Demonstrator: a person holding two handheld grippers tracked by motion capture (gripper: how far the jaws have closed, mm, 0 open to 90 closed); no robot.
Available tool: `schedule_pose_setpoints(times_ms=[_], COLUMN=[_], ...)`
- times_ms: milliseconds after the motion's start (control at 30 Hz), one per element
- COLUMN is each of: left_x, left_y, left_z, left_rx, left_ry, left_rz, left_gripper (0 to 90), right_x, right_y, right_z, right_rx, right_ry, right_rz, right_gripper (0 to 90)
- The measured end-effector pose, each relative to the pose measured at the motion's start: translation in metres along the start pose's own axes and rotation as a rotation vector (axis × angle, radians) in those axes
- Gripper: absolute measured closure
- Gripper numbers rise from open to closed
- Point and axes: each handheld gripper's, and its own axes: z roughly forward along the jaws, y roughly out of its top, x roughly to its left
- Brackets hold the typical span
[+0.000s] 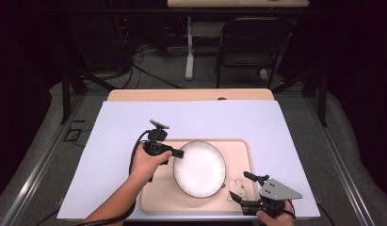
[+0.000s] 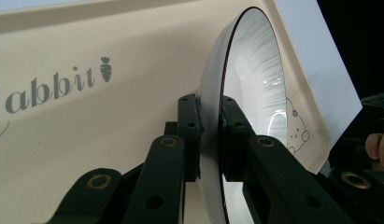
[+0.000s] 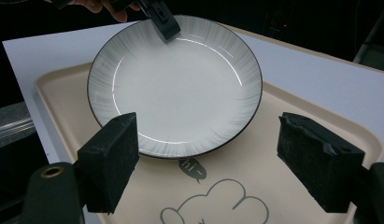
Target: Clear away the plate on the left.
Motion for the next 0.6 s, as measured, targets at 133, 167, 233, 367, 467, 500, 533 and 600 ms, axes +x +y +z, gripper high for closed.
schedule_pose_setpoints(times_ms=[133,167,233,367,467,500,533,600], left_x=[0.0018,0.0029,0.0044,0.0038,0.0028,0.0025,0.0026,0.0022], left_y=[-0.0023,-0.0027,-0.0036,-0.0056,-0.0065,-0.0068,-0.0071,-0.0081], left_z=[0.0047,0.0050,0.0052,0.0056,0.0057,0.0057,0.0058,0.0064], left_rx=[0.013,0.011,0.011,0.006,0.007,0.008,0.006,0.005], left_ry=[0.009,0.003,0.004,0.019,0.038,0.044,0.047,0.059], left_rz=[0.000,-0.005,-0.009,-0.010,0.005,0.008,0.009,0.012], left_gripper=[80.9,81.1,81.1,81.6,82.0,82.2,82.3,82.5], right_x=[-0.0001,0.0001,0.0001,0.0000,0.0002,0.0003,0.0002,0.0003], right_y=[0.0000,0.0000,0.0000,0.0000,0.0001,0.0001,0.0000,0.0000], right_z=[0.0003,0.0002,0.0000,0.0000,0.0001,0.0001,0.0001,0.0001], right_rx=[0.003,0.003,0.002,0.000,0.001,0.002,0.002,0.001], right_ry=[0.000,0.000,0.000,0.001,0.001,0.000,0.001,0.001], right_rz=[-0.001,0.000,-0.001,0.000,-0.003,-0.001,-0.001,0.001], right_gripper=[20.3,20.2,20.3,20.2,20.2,20.2,20.3,20.2])
